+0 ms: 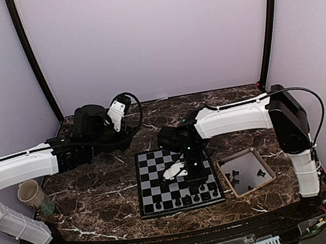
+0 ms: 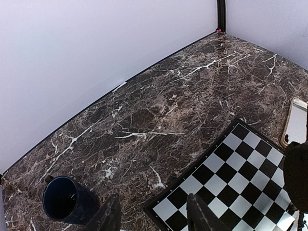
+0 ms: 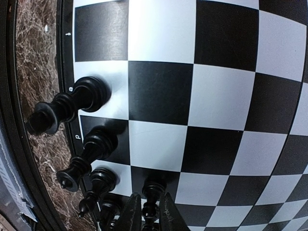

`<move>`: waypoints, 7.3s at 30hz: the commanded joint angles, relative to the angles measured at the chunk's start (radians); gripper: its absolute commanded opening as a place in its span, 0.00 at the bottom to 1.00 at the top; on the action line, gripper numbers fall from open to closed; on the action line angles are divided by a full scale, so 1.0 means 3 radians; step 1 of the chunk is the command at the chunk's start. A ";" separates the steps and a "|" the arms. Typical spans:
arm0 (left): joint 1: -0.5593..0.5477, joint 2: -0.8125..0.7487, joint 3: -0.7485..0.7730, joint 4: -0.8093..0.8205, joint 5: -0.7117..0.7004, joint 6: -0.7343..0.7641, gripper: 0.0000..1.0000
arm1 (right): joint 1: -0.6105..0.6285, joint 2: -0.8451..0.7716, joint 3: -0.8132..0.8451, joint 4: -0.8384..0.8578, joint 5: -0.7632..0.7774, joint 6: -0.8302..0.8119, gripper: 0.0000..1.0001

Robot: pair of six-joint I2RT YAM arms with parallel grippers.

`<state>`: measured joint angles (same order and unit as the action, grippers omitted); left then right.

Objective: Set up the chess pieces on the board
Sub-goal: Place the pawn at c7, then pick up the rook from the storage box, then pass from the right arm to the left

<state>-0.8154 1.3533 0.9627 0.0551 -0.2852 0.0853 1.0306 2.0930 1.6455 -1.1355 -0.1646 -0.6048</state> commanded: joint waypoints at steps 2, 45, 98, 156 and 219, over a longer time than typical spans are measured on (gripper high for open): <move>0.0013 -0.0114 0.0018 0.0021 -0.0006 0.0026 0.49 | 0.0042 0.0006 0.0024 -0.0050 -0.0060 -0.0030 0.18; -0.0584 0.1189 0.1084 0.0214 -0.0137 0.0253 0.99 | -0.2370 -0.3362 -0.2680 0.2413 0.1016 0.0506 0.97; -0.0733 0.1814 0.1514 -0.0198 0.1355 0.0459 0.71 | -0.2075 -0.2560 -0.3180 0.0905 0.0532 -0.0100 0.27; -0.0901 0.1571 0.0540 0.0986 0.1705 0.2081 0.63 | -0.1411 -0.0590 -0.0667 -0.0106 -0.1825 -0.0492 0.09; -0.0788 0.1789 0.0445 0.1469 0.1289 0.0854 0.20 | -0.1719 -0.1029 -0.0498 -0.0319 -0.2078 -0.0348 0.38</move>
<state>-1.0794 1.9636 1.1587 0.3824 0.0788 0.5003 0.5823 1.8729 1.4658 -1.2095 -0.7444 -0.7177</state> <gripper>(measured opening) 0.195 0.357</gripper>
